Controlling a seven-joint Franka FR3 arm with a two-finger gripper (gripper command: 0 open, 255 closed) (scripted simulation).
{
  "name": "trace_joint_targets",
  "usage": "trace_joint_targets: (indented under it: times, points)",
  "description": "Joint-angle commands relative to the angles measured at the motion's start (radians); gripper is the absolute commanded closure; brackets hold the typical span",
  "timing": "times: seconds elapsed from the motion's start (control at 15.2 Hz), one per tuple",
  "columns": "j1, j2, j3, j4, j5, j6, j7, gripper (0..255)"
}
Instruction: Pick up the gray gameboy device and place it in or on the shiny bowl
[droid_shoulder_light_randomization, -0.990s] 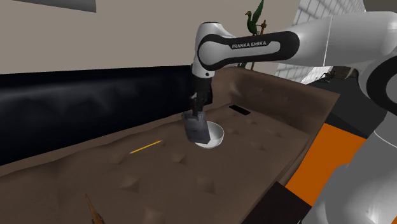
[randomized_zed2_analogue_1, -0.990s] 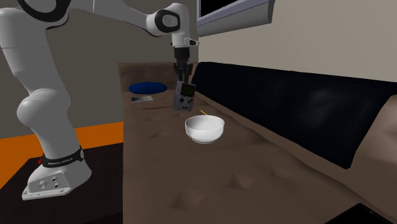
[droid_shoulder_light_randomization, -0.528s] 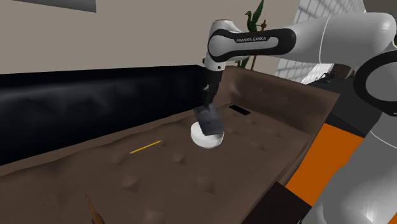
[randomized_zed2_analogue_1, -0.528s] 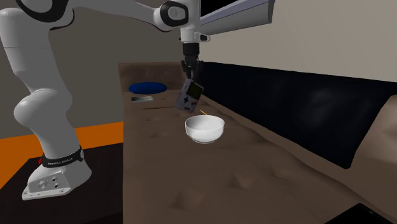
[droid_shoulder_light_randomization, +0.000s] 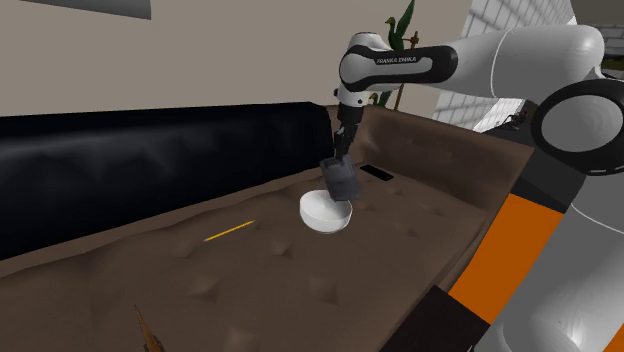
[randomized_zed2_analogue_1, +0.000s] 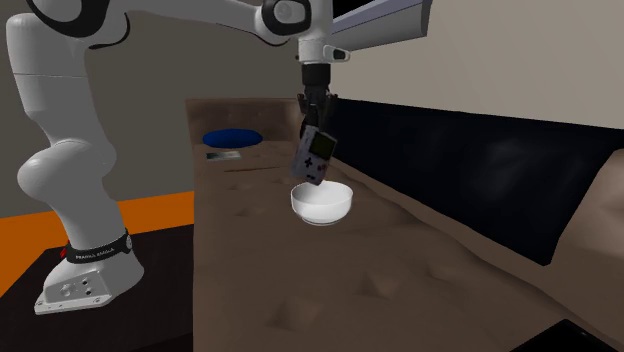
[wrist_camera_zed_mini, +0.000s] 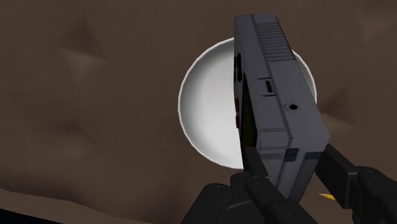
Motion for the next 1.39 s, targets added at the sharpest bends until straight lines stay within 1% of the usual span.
trace_joint_targets:
  times: [0.0,1.06,1.32]
  points:
    - [0.0,0.003,0.0,-0.019,0.0,0.024,-0.001,255]
    - [-0.001,0.027,0.0,-0.206,0.001,0.234,-0.001,255]
    - [-0.001,0.029,0.001,-0.212,0.001,0.242,-0.001,255]
